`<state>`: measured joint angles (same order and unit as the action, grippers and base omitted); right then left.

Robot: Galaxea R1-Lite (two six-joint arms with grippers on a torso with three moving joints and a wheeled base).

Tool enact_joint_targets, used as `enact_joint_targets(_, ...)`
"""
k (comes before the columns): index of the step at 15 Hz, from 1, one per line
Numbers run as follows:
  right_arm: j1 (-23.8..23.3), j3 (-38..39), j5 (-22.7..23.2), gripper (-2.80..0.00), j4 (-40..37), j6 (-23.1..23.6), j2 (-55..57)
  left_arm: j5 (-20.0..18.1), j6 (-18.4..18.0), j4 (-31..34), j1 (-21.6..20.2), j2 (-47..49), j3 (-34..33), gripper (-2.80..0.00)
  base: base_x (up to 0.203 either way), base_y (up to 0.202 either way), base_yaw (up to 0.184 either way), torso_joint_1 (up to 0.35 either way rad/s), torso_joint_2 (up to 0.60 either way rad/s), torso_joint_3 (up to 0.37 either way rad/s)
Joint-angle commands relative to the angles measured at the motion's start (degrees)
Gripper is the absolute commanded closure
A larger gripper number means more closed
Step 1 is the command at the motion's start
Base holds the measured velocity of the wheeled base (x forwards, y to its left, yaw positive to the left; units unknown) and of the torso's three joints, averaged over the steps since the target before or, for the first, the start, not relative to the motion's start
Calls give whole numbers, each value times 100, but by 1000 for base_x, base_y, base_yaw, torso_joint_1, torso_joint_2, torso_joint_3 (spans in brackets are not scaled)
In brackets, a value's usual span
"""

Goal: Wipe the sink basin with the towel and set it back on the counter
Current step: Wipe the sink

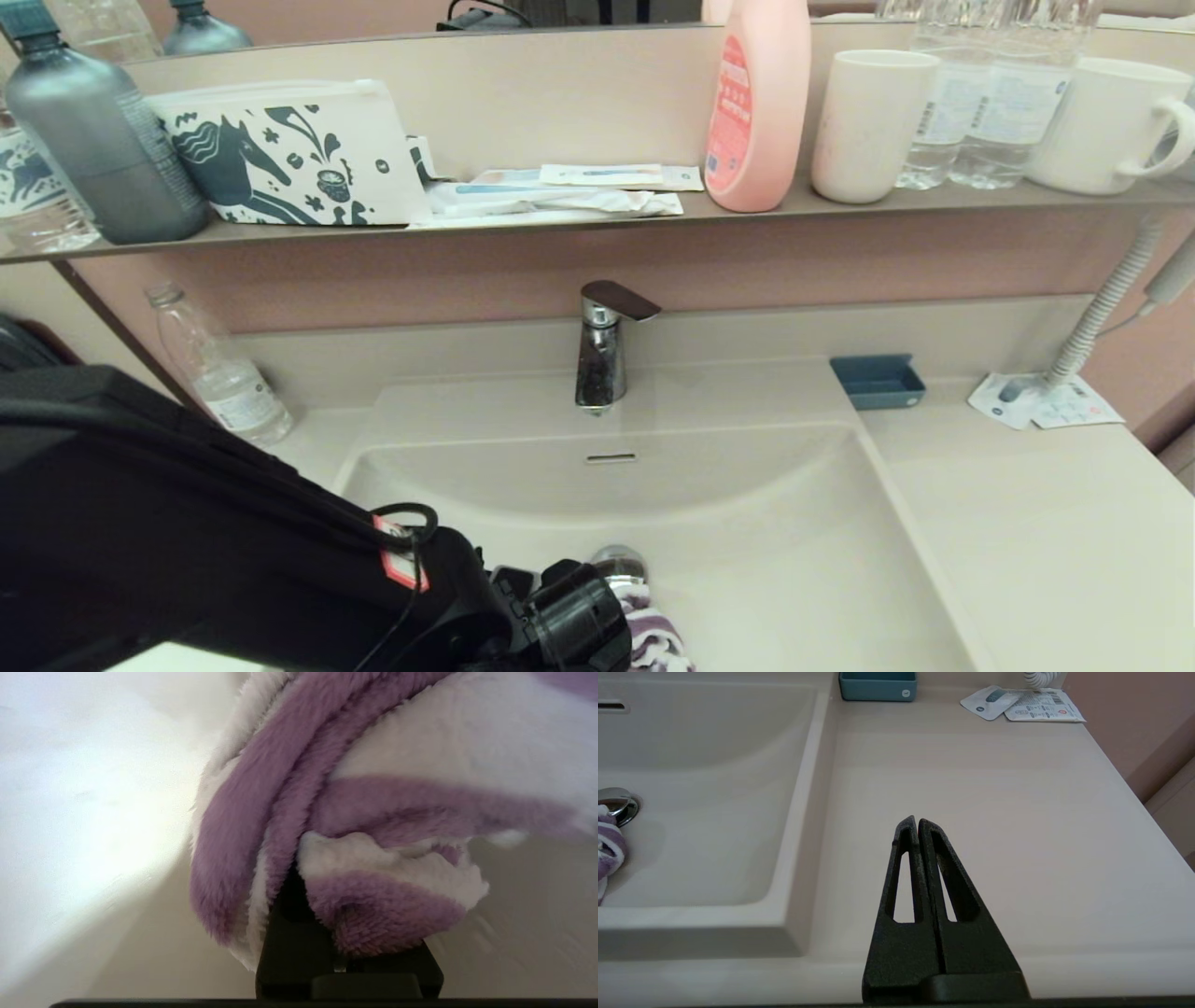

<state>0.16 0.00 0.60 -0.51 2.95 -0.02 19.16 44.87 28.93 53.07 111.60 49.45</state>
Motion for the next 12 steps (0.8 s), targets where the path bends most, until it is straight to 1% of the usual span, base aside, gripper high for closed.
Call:
enact_joint_targets(1, 2, 0, 2, 0, 6, 4, 2, 110, 39, 584, 112, -406, 413, 0, 0, 0, 0, 0, 0, 0)
enact_joint_targets(3, 2, 0, 2, 0, -2, 4, 2, 282, 75, 1860, 284, -444, 1058, 0, 0, 0, 0, 0, 0, 0)
enact_joint_targets(4, 3, 0, 2, 0, 1, 4, 2, 438, 84, 2278, 357, -489, 1234, 0, 0, 0, 0, 0, 0, 0)
enact_joint_targets(7, 2, 0, 2, 0, 6, 4, 2, 949, 27, 2845, 371, -932, 1522, 0, 0, 0, 0, 0, 0, 0)
enact_joint_targets(9, 2, 0, 2, 0, -1, 4, 2, 1020, -47, 3356, 362, -1205, 1863, 0, 0, 0, 0, 0, 0, 0)
enact_joint_targets(10, 10, 0, 2, 0, -2, 4, 2, 1023, -48, 3537, 324, -1278, 1837, 0, 0, 0, 0, 0, 0, 0)
enact_joint_targets(12, 2, 0, 2, 0, -1, 4, 2, 1020, -51, 3546, 211, -1471, 1543, 0, 0, 0, 0, 0, 0, 0)
